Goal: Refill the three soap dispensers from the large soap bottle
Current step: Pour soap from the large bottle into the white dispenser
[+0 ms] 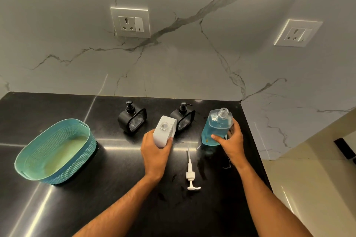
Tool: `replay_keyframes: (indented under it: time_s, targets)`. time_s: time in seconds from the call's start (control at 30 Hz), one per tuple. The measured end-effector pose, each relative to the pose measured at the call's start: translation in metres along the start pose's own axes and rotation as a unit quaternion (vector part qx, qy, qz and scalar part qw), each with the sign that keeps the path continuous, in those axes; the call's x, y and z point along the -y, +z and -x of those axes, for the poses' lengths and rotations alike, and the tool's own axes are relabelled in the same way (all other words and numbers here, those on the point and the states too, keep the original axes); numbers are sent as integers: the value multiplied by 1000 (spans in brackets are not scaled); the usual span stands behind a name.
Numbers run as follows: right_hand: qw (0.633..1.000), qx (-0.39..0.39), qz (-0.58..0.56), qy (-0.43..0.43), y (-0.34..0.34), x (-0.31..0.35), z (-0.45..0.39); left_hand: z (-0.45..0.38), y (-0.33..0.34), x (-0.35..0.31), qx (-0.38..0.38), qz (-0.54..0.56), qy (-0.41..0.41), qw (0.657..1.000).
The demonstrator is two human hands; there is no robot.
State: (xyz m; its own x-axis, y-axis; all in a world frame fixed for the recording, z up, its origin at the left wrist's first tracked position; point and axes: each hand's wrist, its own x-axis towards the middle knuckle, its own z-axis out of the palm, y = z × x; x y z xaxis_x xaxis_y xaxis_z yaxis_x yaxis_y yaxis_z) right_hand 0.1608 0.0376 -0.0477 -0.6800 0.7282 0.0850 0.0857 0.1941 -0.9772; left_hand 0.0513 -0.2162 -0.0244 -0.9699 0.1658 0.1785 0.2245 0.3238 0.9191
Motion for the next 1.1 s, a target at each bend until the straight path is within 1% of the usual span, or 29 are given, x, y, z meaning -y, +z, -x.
replay_keyframes:
  time_s: [0.13,0.33,0.47,0.73,0.87,1.1]
  targets:
    - [999,47,-5,5,-9,-5,-12,-3,6,-6,-4,-9,2,1000]
    - [998,68,12,-12,-9,-5,-18,-3,8,-10,-3,-27,1,1000]
    - [997,63,10,-37,-5,-7,-13,1,4,-11,-8,-34,3,999]
    - [999,34,-6,-15,1,-15,-5,9,-2,-13,-25,-33,11,999]
    - [1000,21,-12,-17,2,-18,-3,11,-6,-11,-32,-36,11,999]
    - [1000,-1,-15,-20,5,-14,1,9,-19,-8,-17,-26,15,999]
